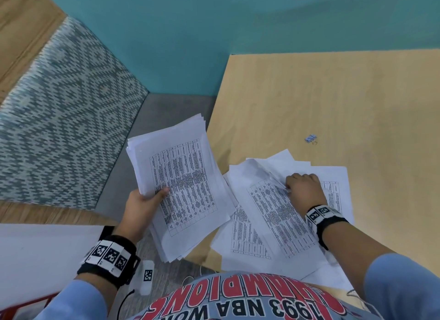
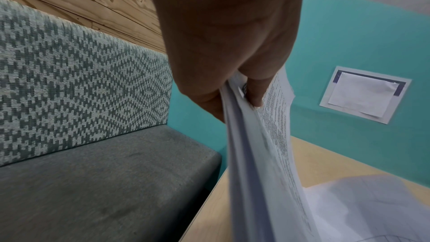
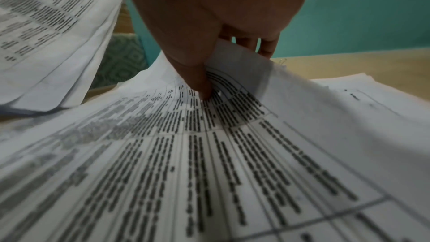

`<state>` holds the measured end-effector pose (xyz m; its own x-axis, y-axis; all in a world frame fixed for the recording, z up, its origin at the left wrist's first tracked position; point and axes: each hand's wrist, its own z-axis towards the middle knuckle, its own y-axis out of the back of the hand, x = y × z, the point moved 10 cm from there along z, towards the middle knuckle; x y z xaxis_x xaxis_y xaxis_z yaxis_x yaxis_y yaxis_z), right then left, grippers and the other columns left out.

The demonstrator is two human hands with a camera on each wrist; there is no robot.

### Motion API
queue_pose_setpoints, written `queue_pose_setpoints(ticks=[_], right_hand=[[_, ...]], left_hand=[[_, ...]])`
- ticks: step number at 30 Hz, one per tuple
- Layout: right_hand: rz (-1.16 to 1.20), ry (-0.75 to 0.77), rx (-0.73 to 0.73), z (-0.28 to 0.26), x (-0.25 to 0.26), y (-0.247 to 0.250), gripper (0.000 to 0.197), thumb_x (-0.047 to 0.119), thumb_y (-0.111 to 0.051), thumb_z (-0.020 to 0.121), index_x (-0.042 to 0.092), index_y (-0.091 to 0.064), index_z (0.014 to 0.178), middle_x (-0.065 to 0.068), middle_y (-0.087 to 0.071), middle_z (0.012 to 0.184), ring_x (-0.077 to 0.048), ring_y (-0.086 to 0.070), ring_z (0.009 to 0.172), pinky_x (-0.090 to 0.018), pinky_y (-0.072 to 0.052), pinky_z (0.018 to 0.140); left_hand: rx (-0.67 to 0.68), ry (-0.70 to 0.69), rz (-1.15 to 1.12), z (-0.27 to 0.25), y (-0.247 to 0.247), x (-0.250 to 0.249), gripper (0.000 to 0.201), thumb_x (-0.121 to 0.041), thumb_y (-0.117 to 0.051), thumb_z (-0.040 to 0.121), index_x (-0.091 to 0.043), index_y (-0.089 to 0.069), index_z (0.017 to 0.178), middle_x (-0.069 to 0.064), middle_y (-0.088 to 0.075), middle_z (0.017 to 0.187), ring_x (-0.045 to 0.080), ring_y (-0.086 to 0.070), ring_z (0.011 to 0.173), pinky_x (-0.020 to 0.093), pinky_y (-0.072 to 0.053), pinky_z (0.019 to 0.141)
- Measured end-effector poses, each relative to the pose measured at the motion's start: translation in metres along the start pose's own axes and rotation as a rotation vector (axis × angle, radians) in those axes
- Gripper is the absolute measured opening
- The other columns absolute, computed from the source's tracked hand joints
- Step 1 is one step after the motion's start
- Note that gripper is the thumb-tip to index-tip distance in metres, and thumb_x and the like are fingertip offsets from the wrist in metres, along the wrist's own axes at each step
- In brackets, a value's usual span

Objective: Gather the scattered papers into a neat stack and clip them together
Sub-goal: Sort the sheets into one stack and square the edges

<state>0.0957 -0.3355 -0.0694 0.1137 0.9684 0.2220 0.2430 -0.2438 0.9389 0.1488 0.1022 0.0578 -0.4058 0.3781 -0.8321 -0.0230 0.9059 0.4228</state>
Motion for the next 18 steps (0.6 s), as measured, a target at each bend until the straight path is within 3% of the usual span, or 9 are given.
queue_pose_setpoints(ticks=[2, 4, 7, 8, 10, 11, 12, 15, 18], right_hand=[[0.073, -0.047, -0.014, 0.002, -0.006, 0.003, 0.017, 0.005, -0.073, 0.077, 0.018, -0.065, 0.083, 0.000, -0.068, 0.080, -0.027, -0.063, 0.080, -0.041, -0.040, 0.098], [0.209, -0.123, -0.072, 0.003, -0.017, 0.010, 0.016, 0.011, -0.075, 0.078, 0.020, -0.062, 0.083, 0.003, -0.067, 0.073, -0.024, -0.057, 0.074, -0.043, -0.034, 0.108], [0.341, -0.229, -0.130, -0.006, -0.033, 0.025, 0.021, 0.018, -0.075, 0.078, 0.026, -0.057, 0.074, 0.009, -0.061, 0.060, -0.022, -0.056, 0.068, -0.049, -0.032, 0.110], [0.408, -0.250, -0.115, -0.010, -0.039, 0.028, 0.022, 0.017, -0.074, 0.080, 0.027, -0.055, 0.072, 0.008, -0.061, 0.060, -0.021, -0.057, 0.066, -0.048, -0.038, 0.105], [0.586, -0.273, -0.038, -0.020, -0.051, 0.034, 0.020, 0.013, -0.072, 0.083, 0.021, -0.054, 0.077, 0.002, -0.062, 0.066, -0.020, -0.056, 0.060, -0.038, -0.050, 0.076], [0.637, -0.278, 0.003, -0.025, -0.057, 0.039, 0.018, 0.012, -0.073, 0.084, 0.016, -0.056, 0.084, -0.002, -0.064, 0.073, -0.022, -0.056, 0.063, -0.034, -0.048, 0.065], [0.669, -0.284, 0.022, -0.031, -0.065, 0.045, 0.022, 0.013, -0.076, 0.084, 0.012, -0.057, 0.094, -0.004, -0.064, 0.083, -0.024, -0.058, 0.071, -0.032, -0.045, 0.062], [0.923, -0.423, 0.025, -0.054, -0.103, 0.053, 0.058, 0.013, -0.089, 0.077, 0.017, -0.053, 0.121, -0.002, -0.065, 0.108, -0.023, -0.064, 0.094, -0.035, -0.051, 0.078], [1.286, -0.592, -0.008, -0.080, -0.136, 0.047, 0.068, 0.022, -0.098, 0.051, 0.012, -0.068, 0.112, -0.011, -0.073, 0.120, -0.029, -0.069, 0.110, -0.041, -0.050, 0.101]], left_hand=[[0.005, -0.008, -0.005, -0.001, -0.001, -0.001, 0.029, -0.016, -0.082, 0.093, -0.003, -0.075, 0.118, 0.011, -0.081, 0.111, 0.031, -0.078, 0.104, 0.056, -0.062, 0.098], [0.011, -0.011, -0.024, -0.003, -0.002, -0.002, 0.032, -0.015, -0.081, 0.094, -0.002, -0.074, 0.122, 0.013, -0.081, 0.115, 0.033, -0.078, 0.107, 0.056, -0.061, 0.099], [0.012, -0.010, -0.012, -0.004, -0.001, -0.003, 0.032, -0.019, -0.083, 0.093, -0.004, -0.075, 0.120, 0.014, -0.081, 0.116, 0.035, -0.078, 0.108, 0.058, -0.061, 0.099], [0.009, -0.005, -0.008, -0.003, 0.000, -0.002, 0.033, -0.020, -0.083, 0.092, -0.005, -0.075, 0.120, 0.014, -0.081, 0.115, 0.035, -0.078, 0.108, 0.059, -0.061, 0.098], [-0.006, 0.002, 0.000, -0.001, 0.003, -0.001, 0.035, -0.024, -0.085, 0.091, -0.007, -0.076, 0.121, 0.012, -0.081, 0.115, 0.034, -0.078, 0.107, 0.059, -0.061, 0.099], [-0.015, 0.001, 0.012, 0.000, 0.004, -0.002, 0.036, -0.026, -0.086, 0.090, -0.008, -0.076, 0.120, 0.012, -0.081, 0.114, 0.034, -0.078, 0.107, 0.060, -0.061, 0.099], [-0.026, -0.003, 0.027, 0.001, 0.004, -0.005, 0.037, -0.027, -0.086, 0.090, -0.008, -0.076, 0.120, 0.011, -0.081, 0.113, 0.034, -0.078, 0.106, 0.060, -0.060, 0.099], [-0.072, -0.013, 0.054, 0.001, 0.004, -0.015, 0.036, -0.025, -0.086, 0.090, -0.006, -0.075, 0.119, 0.014, -0.079, 0.110, 0.035, -0.076, 0.104, 0.057, -0.060, 0.099], [-0.097, -0.010, 0.038, -0.001, -0.001, -0.022, 0.034, -0.025, -0.086, 0.090, -0.009, -0.074, 0.118, 0.008, -0.078, 0.102, 0.035, -0.075, 0.104, 0.056, -0.059, 0.100]])
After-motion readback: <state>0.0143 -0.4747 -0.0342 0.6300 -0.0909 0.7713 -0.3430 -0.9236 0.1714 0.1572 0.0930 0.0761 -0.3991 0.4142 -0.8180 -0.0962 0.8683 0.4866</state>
